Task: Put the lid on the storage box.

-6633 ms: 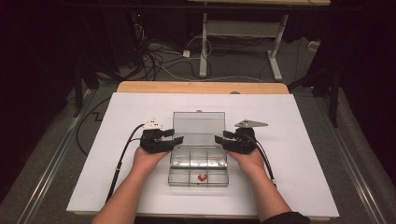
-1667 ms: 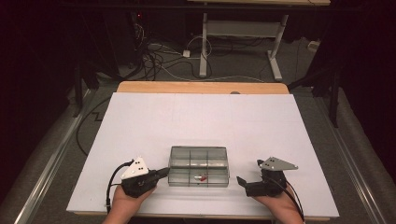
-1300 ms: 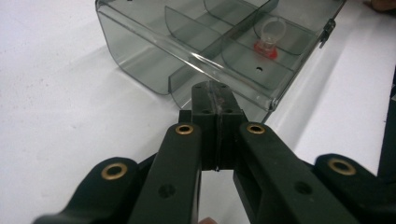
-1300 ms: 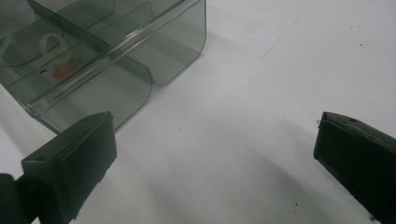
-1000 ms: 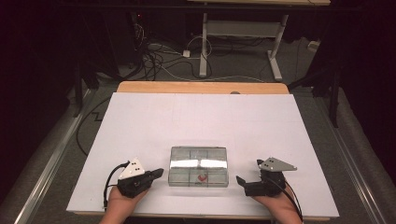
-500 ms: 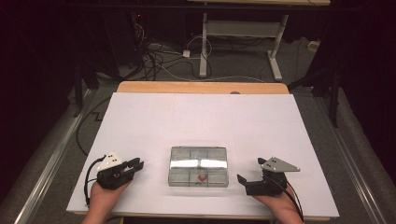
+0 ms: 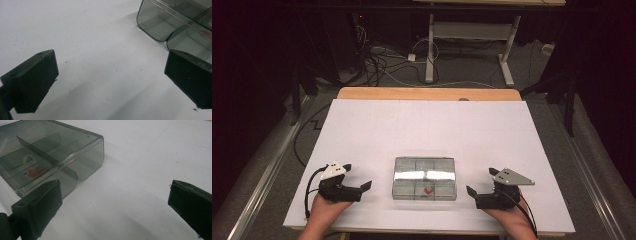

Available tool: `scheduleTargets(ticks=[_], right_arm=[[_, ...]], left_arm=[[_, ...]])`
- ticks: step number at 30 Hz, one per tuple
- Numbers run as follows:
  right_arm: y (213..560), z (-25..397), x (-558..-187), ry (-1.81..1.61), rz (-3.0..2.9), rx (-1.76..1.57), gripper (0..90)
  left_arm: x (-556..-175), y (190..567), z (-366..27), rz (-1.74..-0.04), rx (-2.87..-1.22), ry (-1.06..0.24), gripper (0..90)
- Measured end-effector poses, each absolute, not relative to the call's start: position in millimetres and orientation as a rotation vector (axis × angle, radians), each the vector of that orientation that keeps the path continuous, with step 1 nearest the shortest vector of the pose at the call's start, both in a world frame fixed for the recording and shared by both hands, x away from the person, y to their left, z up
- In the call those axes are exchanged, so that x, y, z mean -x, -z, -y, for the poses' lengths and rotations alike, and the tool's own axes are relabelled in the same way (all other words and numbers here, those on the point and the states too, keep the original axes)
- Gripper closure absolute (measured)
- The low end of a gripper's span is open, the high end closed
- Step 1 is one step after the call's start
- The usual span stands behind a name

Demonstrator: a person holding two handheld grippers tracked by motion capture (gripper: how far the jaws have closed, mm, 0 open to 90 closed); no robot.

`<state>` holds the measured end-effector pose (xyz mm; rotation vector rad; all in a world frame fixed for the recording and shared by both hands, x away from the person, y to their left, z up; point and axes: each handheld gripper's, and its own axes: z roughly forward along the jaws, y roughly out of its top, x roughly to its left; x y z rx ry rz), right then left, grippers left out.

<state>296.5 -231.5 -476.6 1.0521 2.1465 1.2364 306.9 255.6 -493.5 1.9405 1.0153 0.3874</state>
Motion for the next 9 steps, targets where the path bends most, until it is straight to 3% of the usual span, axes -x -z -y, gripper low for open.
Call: scheduleTargets(ticks=[9], right_arm=[[474.8, 234.3, -293.3, -1.254, -2.131, -1.034, 0.5]], left_arm=[[-305.8, 487.2, -253.2, -0.99, -1.926, -0.404, 0.0]])
